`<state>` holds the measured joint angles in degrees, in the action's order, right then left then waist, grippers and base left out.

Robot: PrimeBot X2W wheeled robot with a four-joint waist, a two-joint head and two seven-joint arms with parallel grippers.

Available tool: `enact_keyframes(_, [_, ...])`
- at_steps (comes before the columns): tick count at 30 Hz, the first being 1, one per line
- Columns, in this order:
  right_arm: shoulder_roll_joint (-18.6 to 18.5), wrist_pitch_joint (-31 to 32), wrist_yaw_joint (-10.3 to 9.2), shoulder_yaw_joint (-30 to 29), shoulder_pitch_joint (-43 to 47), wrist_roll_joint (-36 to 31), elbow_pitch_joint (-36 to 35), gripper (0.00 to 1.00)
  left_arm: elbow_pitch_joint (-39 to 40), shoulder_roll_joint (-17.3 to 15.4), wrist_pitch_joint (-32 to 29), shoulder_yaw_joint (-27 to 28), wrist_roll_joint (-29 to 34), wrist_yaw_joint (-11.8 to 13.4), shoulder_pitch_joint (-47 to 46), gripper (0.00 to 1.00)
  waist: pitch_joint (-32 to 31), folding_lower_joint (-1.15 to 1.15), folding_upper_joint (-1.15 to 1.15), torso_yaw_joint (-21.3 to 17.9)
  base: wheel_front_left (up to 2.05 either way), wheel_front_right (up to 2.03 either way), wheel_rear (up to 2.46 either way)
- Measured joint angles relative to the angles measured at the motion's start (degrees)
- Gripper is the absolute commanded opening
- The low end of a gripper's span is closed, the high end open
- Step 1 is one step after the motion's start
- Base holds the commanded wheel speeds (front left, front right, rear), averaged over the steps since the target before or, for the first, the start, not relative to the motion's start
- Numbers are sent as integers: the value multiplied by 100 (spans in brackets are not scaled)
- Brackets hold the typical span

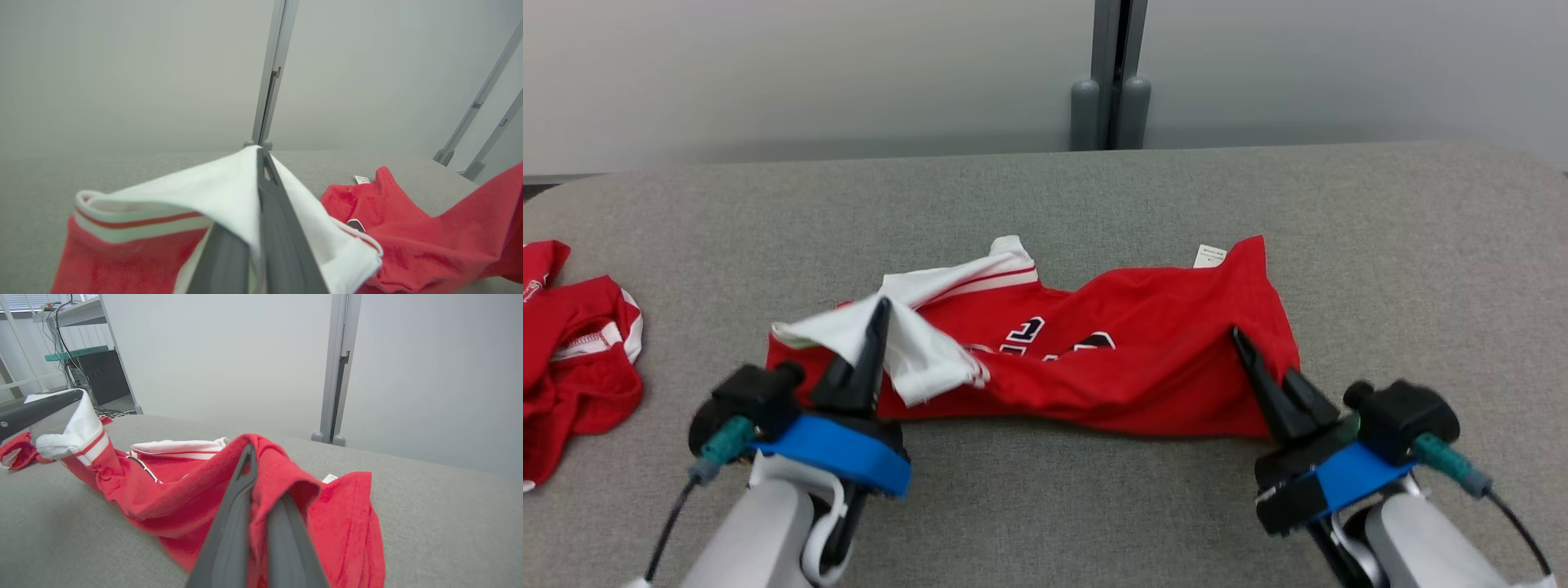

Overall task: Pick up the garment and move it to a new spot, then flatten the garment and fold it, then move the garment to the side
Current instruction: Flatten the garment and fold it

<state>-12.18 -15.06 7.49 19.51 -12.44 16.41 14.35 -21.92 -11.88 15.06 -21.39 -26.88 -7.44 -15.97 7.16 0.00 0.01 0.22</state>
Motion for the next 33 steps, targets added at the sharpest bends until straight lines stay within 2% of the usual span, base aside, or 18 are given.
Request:
enact_keyframes(4, [-146,0,0,78,-1024,172,15,0,12,-320,0,-33,-158,0,-1014,0,304,0,0,-26,0,0,0])
enact_keyframes(6, [-253,-1,0,327,-1953,337,207,0,-124,-544,-10,-180,-396,0,-1884,0,601,1,0,-56,0,0,0])
enact_keyframes(14, [-471,1,0,820,-4826,1006,1385,0,-662,-1034,-336,-515,-1026,0,-4502,0,1493,2,2,-154,0,0,0])
enact_keyframes(20, [-553,30,0,1038,-6656,1187,2299,0,-1222,-1189,-412,-813,-1359,0,-6247,0,2001,2,2,-183,0,0,0])
enact_keyframes(25, [-531,24,0,1101,-7773,1305,2960,0,-1546,-1243,-402,-1193,-1647,0,-7336,0,2213,2,2,-253,0,0,0])
enact_keyframes(29, [-541,8,0,1157,-8391,1347,3289,0,-1794,-1172,-285,-1334,-1942,0,-7977,0,2250,-1,1,-277,0,0,0])
enact_keyframes(33, [-653,2,0,1216,-8507,1471,3381,0,-1935,-1078,-156,-1635,-2154,0,-8121,0,2247,-1,1,-254,0,0,0])
